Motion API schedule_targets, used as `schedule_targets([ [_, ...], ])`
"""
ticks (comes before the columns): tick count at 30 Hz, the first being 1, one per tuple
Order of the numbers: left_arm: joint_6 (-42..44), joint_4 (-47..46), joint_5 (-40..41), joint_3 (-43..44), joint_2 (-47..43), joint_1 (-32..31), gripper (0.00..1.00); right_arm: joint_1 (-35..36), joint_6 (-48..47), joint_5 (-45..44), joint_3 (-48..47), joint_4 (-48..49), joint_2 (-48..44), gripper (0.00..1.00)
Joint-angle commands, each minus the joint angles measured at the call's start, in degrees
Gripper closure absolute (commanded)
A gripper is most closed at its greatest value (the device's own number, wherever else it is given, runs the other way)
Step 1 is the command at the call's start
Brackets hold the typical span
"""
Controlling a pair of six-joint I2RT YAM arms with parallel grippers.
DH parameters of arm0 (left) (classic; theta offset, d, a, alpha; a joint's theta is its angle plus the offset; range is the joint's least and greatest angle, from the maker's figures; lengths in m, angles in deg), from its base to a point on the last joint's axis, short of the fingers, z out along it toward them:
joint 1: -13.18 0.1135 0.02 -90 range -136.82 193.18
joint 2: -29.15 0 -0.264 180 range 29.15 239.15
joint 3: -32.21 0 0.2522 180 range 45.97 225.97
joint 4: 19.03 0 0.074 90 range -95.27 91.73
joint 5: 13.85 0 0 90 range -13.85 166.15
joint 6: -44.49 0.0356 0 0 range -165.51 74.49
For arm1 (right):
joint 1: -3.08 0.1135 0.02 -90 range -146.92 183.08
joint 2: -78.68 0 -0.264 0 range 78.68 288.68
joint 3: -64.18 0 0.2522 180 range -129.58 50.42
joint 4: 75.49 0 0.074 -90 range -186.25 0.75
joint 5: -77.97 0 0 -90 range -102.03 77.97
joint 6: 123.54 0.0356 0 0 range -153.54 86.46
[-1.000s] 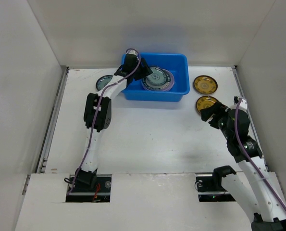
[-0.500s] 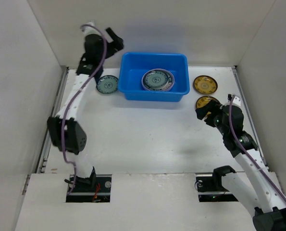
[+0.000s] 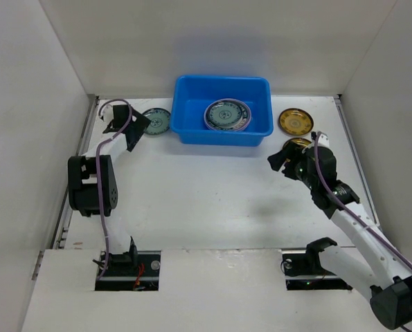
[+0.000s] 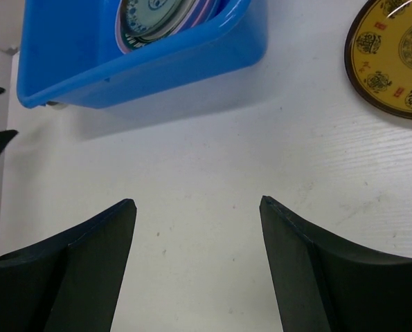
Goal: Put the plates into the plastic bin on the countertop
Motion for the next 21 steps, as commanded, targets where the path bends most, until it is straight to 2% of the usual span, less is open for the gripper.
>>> schedule_targets([
  [1,-5.5,-4.5,-2.5,0.0,-0.9,0.6,0.05,1.5,0.6,0.0,-2.7,3.8,0.7,0.22],
  [8,-10.8,-12.0,-6.6,-0.5,6.7,1.4,0.11,2.7,1.1,-0.6,-2.9,3.2,0.8,0.23],
  [15,-13.2,-12.8,-6.7,1.3,12.4,1.3,0.20,2.7,1.3,-1.6,-3.7,1.9,0.4,0.23],
  [21,-15.7,-14.5,-8.0,2.9,16.4,1.6,0.40,2.7,1.3,-2.1,-4.1,1.7,0.3,0.23],
])
